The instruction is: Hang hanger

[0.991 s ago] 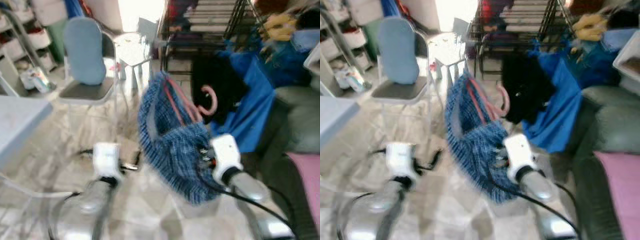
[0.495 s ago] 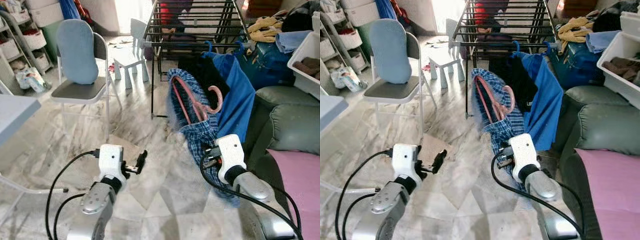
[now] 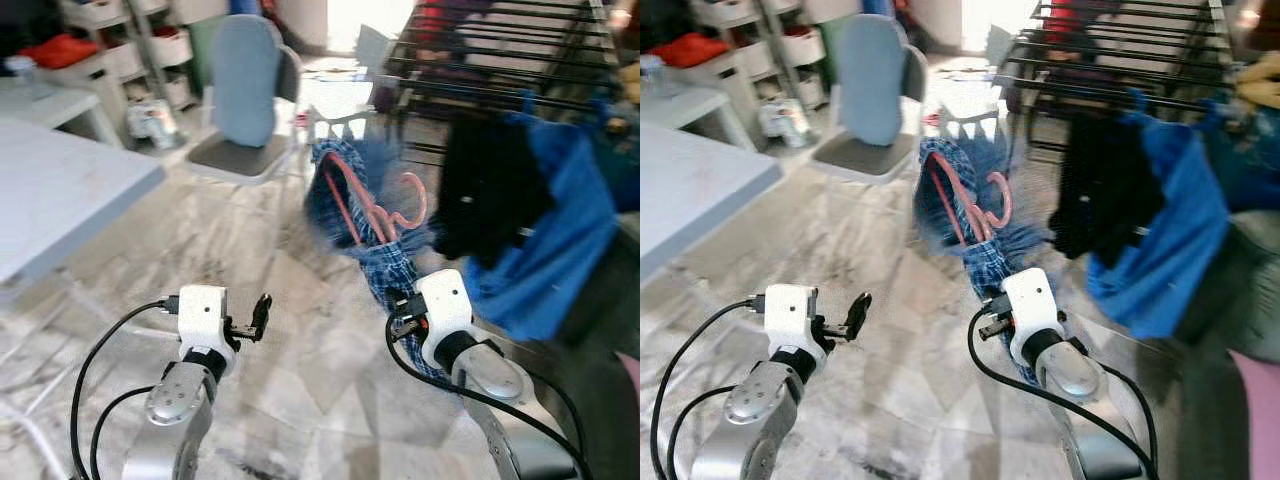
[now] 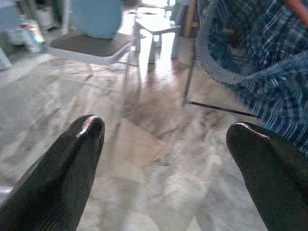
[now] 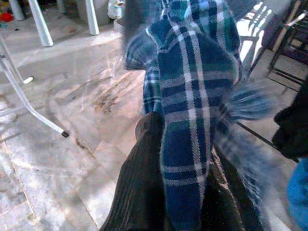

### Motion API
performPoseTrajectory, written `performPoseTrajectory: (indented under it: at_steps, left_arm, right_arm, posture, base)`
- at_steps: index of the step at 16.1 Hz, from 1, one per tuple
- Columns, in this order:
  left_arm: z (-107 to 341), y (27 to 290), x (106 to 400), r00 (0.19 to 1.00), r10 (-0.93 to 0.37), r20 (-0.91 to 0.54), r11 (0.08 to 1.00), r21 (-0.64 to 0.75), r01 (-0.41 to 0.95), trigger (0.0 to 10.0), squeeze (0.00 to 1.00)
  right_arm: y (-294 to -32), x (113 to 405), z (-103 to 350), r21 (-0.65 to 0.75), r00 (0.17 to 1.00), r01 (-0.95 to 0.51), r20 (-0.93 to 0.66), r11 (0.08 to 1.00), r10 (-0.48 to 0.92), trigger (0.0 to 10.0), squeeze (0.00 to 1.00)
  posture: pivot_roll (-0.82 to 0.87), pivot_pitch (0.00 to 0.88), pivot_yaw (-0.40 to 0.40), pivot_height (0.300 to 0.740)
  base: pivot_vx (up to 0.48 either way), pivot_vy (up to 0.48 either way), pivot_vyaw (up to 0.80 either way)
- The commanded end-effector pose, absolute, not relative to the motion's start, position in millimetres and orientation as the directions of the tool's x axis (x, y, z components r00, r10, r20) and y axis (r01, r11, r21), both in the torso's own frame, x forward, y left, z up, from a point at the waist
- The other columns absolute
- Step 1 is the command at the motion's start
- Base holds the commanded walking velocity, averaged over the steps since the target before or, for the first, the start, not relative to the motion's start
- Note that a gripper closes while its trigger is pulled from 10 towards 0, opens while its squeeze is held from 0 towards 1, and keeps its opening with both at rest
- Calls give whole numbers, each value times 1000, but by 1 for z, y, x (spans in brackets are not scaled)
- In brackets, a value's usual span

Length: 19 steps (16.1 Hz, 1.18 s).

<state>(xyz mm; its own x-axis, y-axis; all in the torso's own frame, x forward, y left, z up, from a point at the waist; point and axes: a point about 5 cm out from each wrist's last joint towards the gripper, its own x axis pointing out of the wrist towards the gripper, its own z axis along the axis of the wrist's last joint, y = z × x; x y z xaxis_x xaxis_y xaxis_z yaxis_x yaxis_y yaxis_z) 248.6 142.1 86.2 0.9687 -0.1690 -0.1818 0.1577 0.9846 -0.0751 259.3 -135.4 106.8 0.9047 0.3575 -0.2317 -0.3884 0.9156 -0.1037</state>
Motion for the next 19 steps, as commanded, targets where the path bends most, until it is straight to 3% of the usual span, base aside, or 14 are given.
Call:
performPoseTrajectory:
  at_steps: [1, 13, 19]
  left_arm:
    - [86, 144, 251, 972, -143, -185, 990, -44, 137, 10000, 0]
    - [88, 144, 256, 976, -147, -158, 985, 66, 159, 10000, 0]
    - [87, 143, 260, 978, -141, -151, 984, 84, 155, 10000, 0]
  right_arm:
    - [-134, 261, 116, -110, 910, -394, -186, 913, 371, 10000, 0]
    - [-131, 267, 124, -104, 910, -405, -146, 909, 388, 10000, 0]
    - [-126, 257, 119, -88, 832, -541, -202, 836, 517, 10000, 0]
  posture:
    - [-127, 0, 22, 740]
    - [-122, 0, 25, 740]
    - [-129, 0, 22, 740]
  base:
    - [0, 0, 800]
    - [0, 0, 800]
    - [0, 0, 800]
